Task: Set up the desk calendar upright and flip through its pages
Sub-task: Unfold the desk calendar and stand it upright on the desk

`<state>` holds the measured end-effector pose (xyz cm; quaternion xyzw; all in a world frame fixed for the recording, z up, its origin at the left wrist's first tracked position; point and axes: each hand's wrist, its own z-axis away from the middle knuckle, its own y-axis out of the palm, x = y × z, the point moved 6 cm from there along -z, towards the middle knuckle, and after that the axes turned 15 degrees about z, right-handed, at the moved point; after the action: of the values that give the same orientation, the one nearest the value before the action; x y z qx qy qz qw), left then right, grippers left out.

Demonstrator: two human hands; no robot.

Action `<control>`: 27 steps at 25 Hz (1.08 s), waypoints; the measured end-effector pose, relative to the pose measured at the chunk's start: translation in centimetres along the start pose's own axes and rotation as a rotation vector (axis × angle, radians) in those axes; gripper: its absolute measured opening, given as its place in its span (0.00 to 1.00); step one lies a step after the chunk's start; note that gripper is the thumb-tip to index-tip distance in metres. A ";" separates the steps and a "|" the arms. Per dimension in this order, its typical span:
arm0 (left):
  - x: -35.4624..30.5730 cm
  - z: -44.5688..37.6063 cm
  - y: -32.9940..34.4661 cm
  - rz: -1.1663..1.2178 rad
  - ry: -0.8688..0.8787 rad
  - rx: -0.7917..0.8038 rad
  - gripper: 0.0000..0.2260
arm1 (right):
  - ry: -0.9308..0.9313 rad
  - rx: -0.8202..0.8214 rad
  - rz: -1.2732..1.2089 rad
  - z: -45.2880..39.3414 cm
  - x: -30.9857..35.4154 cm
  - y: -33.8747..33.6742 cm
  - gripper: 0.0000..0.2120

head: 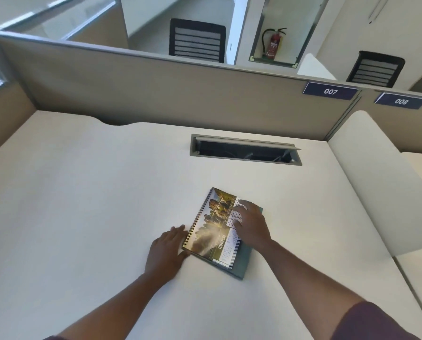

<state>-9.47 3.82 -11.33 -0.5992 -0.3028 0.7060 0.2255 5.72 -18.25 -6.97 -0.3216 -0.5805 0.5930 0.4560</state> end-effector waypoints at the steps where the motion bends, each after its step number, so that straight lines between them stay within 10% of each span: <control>1: -0.2 -0.3 -0.3 -0.036 0.005 -0.004 0.25 | 0.015 0.055 0.048 -0.4 -0.9 0.2 0.24; 11: 1.6 -1.1 -2.4 0.263 -0.308 -0.259 0.14 | 0.259 0.143 0.218 3.5 -2.8 1.9 0.48; 27: 4.0 2.0 -4.3 1.212 -0.726 -0.199 0.08 | 0.523 0.164 -0.547 7.7 1.8 3.8 0.19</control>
<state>-12.35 9.31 -10.90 -0.4068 -0.0353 0.8310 -0.3776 -2.57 -19.29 -9.56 -0.2579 -0.4597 0.3919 0.7540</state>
